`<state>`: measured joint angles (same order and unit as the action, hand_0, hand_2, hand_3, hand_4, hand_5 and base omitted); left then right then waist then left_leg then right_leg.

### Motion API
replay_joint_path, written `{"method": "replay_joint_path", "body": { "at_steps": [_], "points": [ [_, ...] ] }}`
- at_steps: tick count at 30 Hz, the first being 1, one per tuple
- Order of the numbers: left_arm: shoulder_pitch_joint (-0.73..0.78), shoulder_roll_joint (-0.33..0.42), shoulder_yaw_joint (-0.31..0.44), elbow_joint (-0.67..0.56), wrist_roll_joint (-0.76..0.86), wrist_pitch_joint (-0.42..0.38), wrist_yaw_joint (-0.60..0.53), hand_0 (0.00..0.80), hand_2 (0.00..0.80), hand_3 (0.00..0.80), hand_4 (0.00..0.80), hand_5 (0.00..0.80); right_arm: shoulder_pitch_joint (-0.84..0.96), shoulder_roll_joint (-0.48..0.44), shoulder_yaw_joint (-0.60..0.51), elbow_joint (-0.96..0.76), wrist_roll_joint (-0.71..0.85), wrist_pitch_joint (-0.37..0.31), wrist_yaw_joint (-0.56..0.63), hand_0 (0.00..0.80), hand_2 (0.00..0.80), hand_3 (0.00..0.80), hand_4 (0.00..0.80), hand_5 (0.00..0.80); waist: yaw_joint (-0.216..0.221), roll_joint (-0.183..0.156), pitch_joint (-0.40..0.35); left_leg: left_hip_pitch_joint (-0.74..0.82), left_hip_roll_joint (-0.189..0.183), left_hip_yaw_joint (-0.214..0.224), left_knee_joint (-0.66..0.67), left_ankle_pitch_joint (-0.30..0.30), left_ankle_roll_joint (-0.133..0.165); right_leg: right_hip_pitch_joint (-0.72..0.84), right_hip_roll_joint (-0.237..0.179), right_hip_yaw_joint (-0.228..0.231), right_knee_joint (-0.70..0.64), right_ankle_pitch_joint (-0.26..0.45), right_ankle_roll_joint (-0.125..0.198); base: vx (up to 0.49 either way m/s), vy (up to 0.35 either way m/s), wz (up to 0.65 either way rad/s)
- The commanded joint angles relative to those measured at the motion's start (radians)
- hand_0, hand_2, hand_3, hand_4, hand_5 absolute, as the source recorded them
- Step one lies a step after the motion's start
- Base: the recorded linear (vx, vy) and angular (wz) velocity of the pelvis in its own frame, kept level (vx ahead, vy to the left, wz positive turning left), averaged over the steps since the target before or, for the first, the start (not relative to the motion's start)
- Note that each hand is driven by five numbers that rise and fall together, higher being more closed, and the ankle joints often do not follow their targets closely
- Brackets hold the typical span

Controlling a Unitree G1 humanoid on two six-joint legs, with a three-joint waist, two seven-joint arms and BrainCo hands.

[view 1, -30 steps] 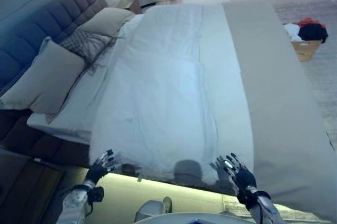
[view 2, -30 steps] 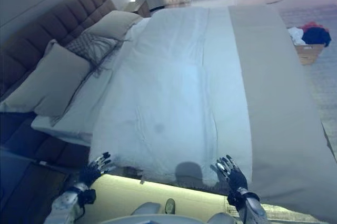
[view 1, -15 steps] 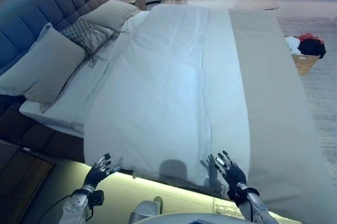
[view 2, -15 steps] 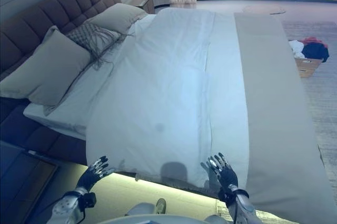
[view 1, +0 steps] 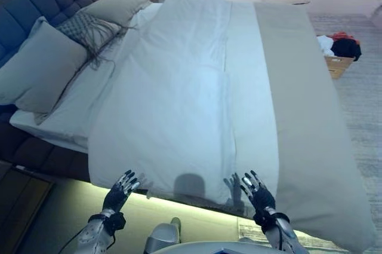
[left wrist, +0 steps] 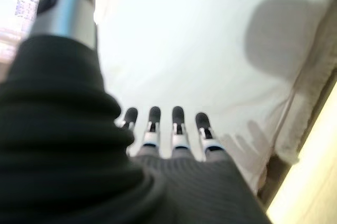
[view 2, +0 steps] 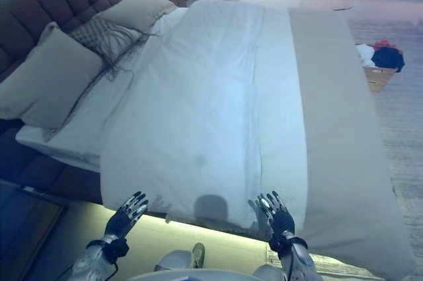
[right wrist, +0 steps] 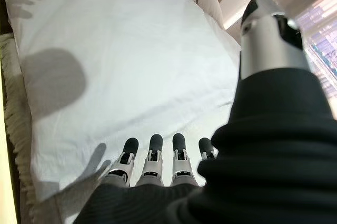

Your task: Make the bed neatly

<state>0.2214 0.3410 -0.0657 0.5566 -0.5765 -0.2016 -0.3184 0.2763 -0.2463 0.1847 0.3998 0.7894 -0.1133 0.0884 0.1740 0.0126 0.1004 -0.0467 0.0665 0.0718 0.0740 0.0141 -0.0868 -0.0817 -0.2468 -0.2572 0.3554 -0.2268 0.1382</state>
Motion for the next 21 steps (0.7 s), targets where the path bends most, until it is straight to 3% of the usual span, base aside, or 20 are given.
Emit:
{"method": "replay_joint_path", "body": {
  "at_steps": [1,5,10,12,14,16,19,21],
  "points": [
    [-0.056,0.005,0.03,-0.072,-0.079,0.013,-0.021,0.0,0.0,0.0,0.0,0.0,-0.015,0.007,-0.018,-0.048,0.018,-0.057,0.03,0.0,0.0,0.0,0.0,0.0,-0.006,-0.047,0.021,-0.032,-0.087,-0.002,0.122,-0.071,0.113,0.048,0.045,-0.036,-0.195,0.235,-0.003,0.009,-0.17,0.03],
    [-0.033,-0.029,0.013,-0.082,-0.066,0.064,-0.047,0.0,0.0,0.0,0.0,0.0,-0.017,-0.006,-0.031,-0.057,0.051,-0.073,-0.001,0.0,0.0,0.0,0.0,0.0,-0.021,-0.045,0.041,-0.065,-0.059,0.003,0.257,-0.119,0.103,0.041,0.024,-0.038,-0.136,0.206,-0.028,0.008,-0.005,0.22],
    [-0.052,-0.039,-0.036,-0.078,-0.073,0.05,-0.06,0.0,0.0,0.0,0.0,0.0,-0.037,-0.031,-0.032,-0.056,0.053,-0.081,-0.019,0.0,0.0,0.0,0.0,0.0,-0.05,0.001,0.061,-0.084,0.081,-0.074,0.189,0.044,0.027,-0.014,0.027,0.007,-0.033,0.146,-0.043,-0.043,0.234,0.11],
    [-0.101,-0.041,-0.065,-0.069,-0.06,0.036,-0.065,0.0,0.0,0.0,0.0,0.0,-0.057,-0.046,-0.029,-0.057,0.059,-0.098,-0.038,0.0,0.0,0.0,0.0,0.0,-0.057,0.036,0.074,-0.095,0.147,-0.124,0.113,0.115,-0.011,-0.072,-0.002,0.028,0.05,0.108,-0.034,-0.119,0.515,-0.05],
    [-0.134,-0.049,-0.089,-0.065,-0.053,0.033,-0.072,0.0,0.0,0.0,0.0,0.0,-0.058,-0.05,-0.029,-0.075,0.068,-0.116,-0.058,0.0,0.0,0.0,0.0,0.0,-0.065,0.054,0.086,-0.095,0.179,-0.141,0.066,0.135,-0.038,-0.12,-0.058,0.055,0.124,0.087,-0.007,-0.072,0.622,-0.13],
    [-0.161,-0.053,-0.105,-0.067,-0.047,0.043,-0.084,0.0,0.0,0.0,0.0,0.0,-0.059,-0.056,-0.032,-0.102,0.069,-0.119,-0.08,0.0,0.0,0.0,0.0,0.0,-0.08,0.059,0.093,-0.099,0.176,-0.141,0.062,0.121,-0.051,-0.166,-0.125,0.098,0.18,0.085,0.024,-0.03,0.686,-0.14],
    [-0.168,-0.051,-0.132,-0.084,-0.043,0.058,-0.068,0.0,0.0,0.0,0.0,0.0,-0.055,-0.066,-0.026,-0.147,0.022,-0.075,-0.119,0.0,0.0,0.0,0.0,0.0,-0.103,0.065,0.095,-0.102,0.116,-0.114,0.104,0.021,-0.038,-0.202,-0.239,0.183,0.206,0.13,0.066,0.099,0.746,0.05],
    [-0.153,-0.035,-0.134,-0.101,-0.024,0.055,-0.03,0.0,0.0,0.0,0.0,0.0,-0.043,-0.053,-0.021,-0.162,0.047,-0.021,-0.107,0.0,0.0,0.0,0.0,0.0,-0.106,0.061,0.093,-0.105,0.08,-0.106,0.136,-0.016,-0.024,-0.185,-0.269,0.207,0.163,0.188,0.07,0.166,0.481,0.16]
  ]
}}
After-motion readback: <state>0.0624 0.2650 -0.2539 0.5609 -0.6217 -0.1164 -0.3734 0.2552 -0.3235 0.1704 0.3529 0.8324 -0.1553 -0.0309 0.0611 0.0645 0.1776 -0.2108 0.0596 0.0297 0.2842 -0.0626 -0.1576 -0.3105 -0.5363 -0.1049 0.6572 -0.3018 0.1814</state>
